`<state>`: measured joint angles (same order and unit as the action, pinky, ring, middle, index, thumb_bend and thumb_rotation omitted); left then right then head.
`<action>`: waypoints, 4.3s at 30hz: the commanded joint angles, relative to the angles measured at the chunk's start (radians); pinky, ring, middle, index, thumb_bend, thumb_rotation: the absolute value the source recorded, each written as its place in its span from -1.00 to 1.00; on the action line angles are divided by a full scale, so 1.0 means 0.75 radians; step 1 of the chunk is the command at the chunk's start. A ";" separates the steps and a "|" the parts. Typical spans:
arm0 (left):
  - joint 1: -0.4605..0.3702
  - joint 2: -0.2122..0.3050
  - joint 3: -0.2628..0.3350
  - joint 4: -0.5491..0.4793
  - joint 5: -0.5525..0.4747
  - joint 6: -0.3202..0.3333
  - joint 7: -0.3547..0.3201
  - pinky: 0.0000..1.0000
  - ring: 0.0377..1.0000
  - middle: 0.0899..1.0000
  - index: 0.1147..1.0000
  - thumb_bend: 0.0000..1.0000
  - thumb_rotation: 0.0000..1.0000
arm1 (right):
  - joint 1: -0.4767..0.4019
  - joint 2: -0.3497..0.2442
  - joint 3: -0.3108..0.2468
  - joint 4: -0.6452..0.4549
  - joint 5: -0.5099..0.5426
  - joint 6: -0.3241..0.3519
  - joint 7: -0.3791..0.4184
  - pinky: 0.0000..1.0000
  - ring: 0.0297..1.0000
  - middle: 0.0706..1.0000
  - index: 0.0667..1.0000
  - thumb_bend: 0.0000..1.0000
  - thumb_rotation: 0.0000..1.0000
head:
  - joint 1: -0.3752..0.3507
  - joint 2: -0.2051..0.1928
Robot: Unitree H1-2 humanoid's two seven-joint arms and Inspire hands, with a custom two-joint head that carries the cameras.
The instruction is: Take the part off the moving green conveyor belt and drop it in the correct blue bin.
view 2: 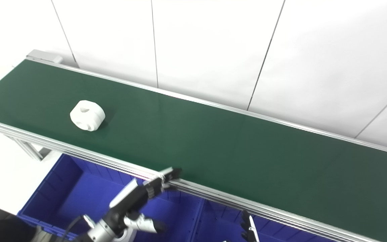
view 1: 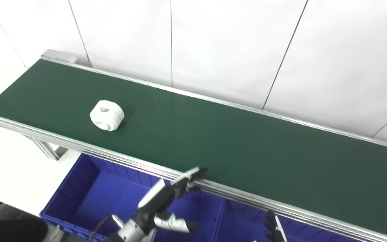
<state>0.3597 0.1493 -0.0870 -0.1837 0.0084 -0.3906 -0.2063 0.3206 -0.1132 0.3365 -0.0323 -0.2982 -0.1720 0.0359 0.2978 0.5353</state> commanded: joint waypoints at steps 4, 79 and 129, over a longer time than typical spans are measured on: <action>-0.086 0.082 0.053 -0.126 -0.043 0.071 -0.005 0.87 0.99 0.99 0.91 0.53 0.13 | -0.019 0.026 0.002 -0.025 -0.009 -0.086 -0.018 0.73 0.84 0.89 0.93 0.04 0.54 | -0.057 0.038; -0.712 0.432 0.066 0.603 0.683 0.114 0.348 -0.09 -0.21 -0.15 -0.04 -0.01 -1.00 | -0.026 0.059 -0.001 -0.056 -0.034 -0.106 -0.053 0.61 0.72 0.77 0.89 0.09 0.42 | -0.059 0.114; -0.137 0.327 -0.111 -0.061 0.589 0.241 -0.048 -0.08 -0.18 -0.10 -0.11 0.00 -1.00 | 0.096 0.152 0.032 -0.388 -0.142 0.175 0.000 0.58 0.67 0.75 0.84 0.26 0.43 | -0.468 0.476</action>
<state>0.2579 0.3752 -0.1679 -0.1965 0.4420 -0.2101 -0.2360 0.3890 -0.0092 0.3546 -0.2821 -0.4029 -0.0460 0.0375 -0.0522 0.8928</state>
